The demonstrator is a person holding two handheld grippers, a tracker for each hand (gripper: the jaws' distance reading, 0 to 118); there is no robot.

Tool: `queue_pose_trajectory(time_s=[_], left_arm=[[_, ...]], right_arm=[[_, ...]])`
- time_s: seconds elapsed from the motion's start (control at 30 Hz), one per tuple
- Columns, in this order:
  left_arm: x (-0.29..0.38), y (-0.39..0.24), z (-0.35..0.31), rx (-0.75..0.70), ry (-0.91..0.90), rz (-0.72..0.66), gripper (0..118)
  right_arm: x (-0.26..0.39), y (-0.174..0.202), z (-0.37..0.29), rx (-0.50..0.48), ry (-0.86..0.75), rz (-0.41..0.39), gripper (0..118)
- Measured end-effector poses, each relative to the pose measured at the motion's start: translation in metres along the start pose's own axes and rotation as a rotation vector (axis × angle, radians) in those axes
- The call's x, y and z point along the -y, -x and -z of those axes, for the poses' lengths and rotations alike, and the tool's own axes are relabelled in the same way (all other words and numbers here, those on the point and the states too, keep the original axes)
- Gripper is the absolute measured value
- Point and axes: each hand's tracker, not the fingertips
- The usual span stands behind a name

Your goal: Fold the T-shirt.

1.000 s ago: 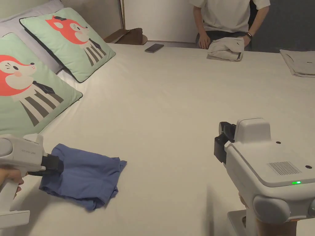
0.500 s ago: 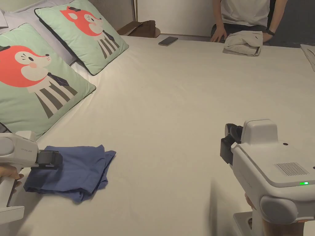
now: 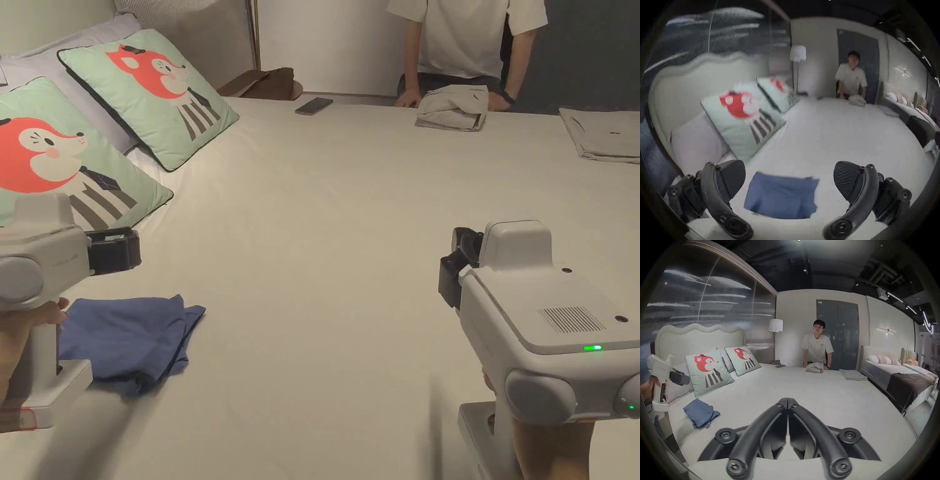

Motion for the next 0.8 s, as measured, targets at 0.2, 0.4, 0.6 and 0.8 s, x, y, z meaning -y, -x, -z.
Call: queue_pose_trajectory(time_s=[0.2, 0.4, 0.6, 0.8], left_arm=[[-0.001, -0.083, -0.075, 0.076, -0.295, 0.021, 108], [0.019, -0.159, -0.108, 0.154, -0.443, 0.014, 107], [0.05, -0.216, -0.122, 0.195, -0.531, 0.049, 93], [0.063, -0.242, -0.128, 0.238, -0.504, 0.008, 0]], right_arm=[[-0.011, -0.033, -0.033, 0.052, -0.063, 0.002, 0], [-0.016, -0.063, -0.063, 0.118, -0.117, -0.015, 0], [-0.014, -0.089, -0.088, 0.178, -0.153, -0.03, 0], [-0.009, -0.105, -0.102, 0.218, -0.162, -0.027, 0]])
